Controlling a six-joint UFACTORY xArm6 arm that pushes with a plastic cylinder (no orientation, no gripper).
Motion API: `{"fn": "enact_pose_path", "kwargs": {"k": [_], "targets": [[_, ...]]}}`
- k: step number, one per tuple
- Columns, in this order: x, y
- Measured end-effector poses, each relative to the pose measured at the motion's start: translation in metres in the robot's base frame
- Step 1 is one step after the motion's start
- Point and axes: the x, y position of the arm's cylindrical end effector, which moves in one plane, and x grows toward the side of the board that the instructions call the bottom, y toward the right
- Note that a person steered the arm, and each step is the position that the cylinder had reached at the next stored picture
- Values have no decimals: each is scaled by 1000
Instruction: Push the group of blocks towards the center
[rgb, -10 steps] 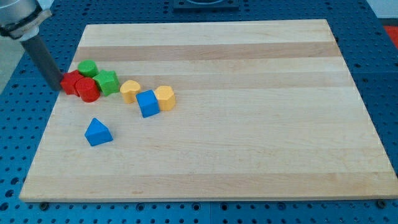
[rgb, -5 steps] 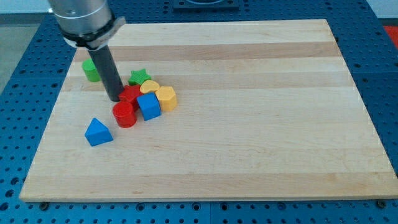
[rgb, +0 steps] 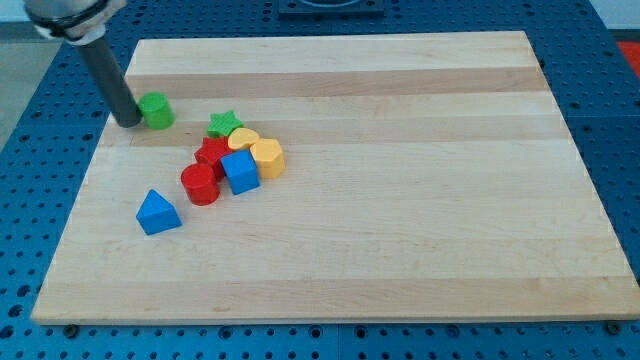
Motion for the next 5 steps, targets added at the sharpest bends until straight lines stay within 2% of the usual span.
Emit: {"fn": "enact_pose_path", "kwargs": {"k": [2,3,4,5], "targets": [[-37,75],[-59,64],[-67,63],[-48,108]]}}
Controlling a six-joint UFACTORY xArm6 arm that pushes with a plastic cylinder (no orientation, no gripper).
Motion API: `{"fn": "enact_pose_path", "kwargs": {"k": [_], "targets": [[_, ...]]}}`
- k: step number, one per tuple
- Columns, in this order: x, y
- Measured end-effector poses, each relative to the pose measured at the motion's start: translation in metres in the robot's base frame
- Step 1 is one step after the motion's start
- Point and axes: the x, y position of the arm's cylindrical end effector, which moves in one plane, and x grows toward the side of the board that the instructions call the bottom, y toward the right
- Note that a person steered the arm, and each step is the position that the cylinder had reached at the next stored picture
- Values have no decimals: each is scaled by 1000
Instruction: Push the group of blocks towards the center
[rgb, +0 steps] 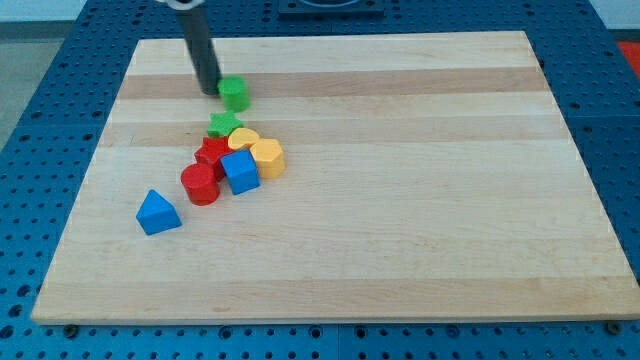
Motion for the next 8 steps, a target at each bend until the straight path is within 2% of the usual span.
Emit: {"fn": "enact_pose_path", "kwargs": {"k": [1,2,3,4,6,8], "targets": [[7,60],[7,92],[7,74],[11,6],[74,-45],[107,-24]]}}
